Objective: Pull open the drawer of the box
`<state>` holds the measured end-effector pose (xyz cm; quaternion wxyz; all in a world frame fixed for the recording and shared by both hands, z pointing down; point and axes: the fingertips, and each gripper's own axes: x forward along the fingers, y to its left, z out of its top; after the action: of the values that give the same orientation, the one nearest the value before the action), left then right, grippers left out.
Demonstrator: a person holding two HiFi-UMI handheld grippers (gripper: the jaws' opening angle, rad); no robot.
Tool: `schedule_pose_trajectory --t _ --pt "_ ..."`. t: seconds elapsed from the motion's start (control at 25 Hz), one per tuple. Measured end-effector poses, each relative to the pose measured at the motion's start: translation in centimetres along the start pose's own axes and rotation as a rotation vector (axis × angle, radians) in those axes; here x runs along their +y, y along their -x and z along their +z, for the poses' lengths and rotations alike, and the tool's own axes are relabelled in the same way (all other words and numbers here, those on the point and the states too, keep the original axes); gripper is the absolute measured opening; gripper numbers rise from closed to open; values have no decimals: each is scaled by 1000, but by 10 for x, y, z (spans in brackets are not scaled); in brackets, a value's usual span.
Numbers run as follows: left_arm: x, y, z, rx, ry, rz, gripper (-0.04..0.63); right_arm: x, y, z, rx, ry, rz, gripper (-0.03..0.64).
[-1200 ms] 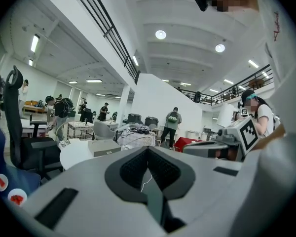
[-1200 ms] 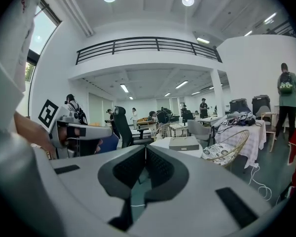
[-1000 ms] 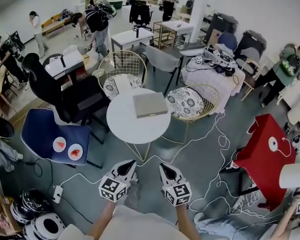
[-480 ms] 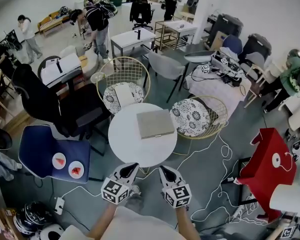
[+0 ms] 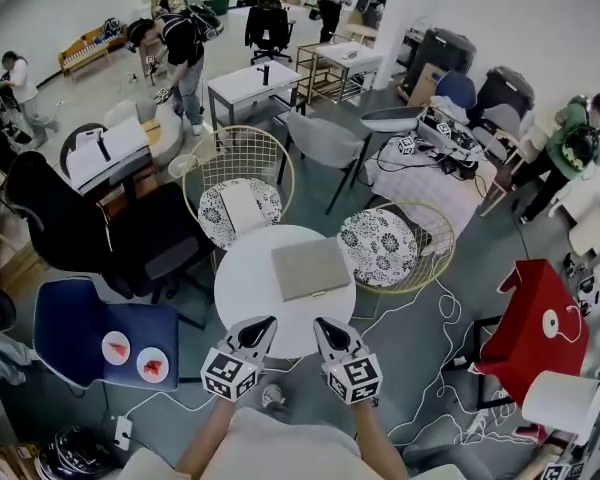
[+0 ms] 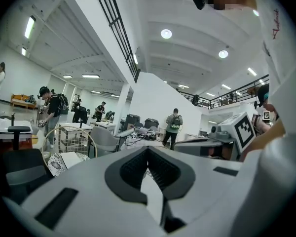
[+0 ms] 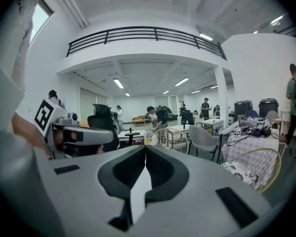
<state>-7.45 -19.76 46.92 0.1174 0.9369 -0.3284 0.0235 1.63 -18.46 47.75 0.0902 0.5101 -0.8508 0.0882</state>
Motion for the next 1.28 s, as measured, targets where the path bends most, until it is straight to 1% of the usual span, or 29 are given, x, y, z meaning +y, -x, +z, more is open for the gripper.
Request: schedule_pose_trajectory --t 0.16,0.32,0.56,0.84,1.0,1.28 --pt "6 -12 2 -3 3 -13 12 -12 -7 3 5 7 -12 15" --pt "8 -18 0 9 8 -10 12 -25 -11 0 13 -11 -21 15" --pt "16 -29 -10 41 32 52 12 -47 -23 -6 25 -29 13 15" --pt "18 -46 -24 67 45 98 12 -67 -29 -21 55 -53 51 15" --pt "12 -50 -44 102 29 101 12 -73 -27 -42 90 -80 60 15" --pt "0 -49 -92 173 79 100 12 -69 -13 -104 198 -105 58 15"
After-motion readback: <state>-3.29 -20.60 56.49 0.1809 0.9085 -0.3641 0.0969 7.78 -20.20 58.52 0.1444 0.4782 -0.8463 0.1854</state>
